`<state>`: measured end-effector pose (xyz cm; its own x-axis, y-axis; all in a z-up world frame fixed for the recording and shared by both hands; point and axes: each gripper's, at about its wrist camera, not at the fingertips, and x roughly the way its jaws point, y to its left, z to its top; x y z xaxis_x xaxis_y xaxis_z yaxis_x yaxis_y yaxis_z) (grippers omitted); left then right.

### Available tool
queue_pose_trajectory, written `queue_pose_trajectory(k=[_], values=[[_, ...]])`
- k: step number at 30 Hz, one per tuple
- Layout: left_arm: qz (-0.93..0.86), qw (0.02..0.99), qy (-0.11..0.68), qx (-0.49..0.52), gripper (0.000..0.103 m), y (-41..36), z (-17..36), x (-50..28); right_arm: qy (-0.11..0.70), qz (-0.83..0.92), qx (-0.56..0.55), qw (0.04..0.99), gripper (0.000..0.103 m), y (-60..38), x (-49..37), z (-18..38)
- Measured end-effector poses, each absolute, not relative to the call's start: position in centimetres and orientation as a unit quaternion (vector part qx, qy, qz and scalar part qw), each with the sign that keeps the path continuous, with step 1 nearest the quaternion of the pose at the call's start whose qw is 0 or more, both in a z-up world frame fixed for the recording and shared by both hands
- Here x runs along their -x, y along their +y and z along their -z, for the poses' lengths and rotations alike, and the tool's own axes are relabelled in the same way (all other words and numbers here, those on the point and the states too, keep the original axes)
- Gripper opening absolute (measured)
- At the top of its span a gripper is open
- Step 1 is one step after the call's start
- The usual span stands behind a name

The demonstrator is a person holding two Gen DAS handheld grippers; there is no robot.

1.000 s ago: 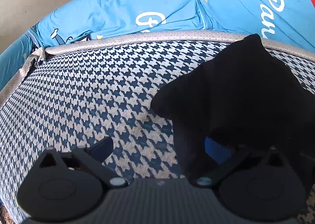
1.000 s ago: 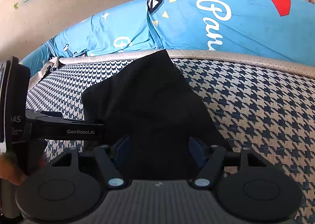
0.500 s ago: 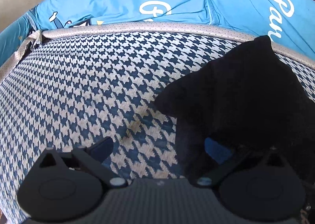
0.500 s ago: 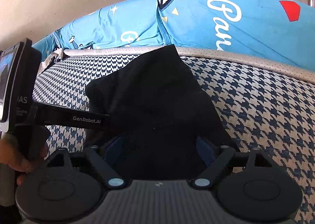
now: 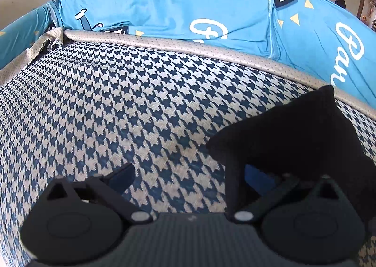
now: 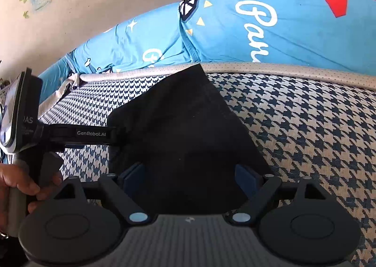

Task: Fold clothes
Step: 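Lower the black bundle onto the bed and open both grippers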

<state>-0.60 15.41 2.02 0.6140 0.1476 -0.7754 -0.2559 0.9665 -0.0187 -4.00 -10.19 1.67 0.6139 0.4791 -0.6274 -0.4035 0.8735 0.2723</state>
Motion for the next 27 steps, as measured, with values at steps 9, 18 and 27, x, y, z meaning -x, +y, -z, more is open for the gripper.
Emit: queue_pose_trajectory(k=[9, 18, 27], values=[[-0.141, 0.885, 0.436, 0.088, 0.103, 16.8, -0.9, -0.5, 0.377, -0.188, -0.076, 0.904, 0.084, -11.6, 2.8, -1.2], [-0.136, 0.873, 0.451, 0.122, 0.103, 18.0, -0.2, -0.8, 0.403, -0.139, -0.036, 0.904, 0.091, -11.5, 2.1, 0.6], [-0.140, 0.863, 0.461, 0.152, 0.103, 19.0, -0.7, 0.1, 0.412, -0.139, -0.033, 0.900, 0.103, -11.4, 2.2, 1.0]])
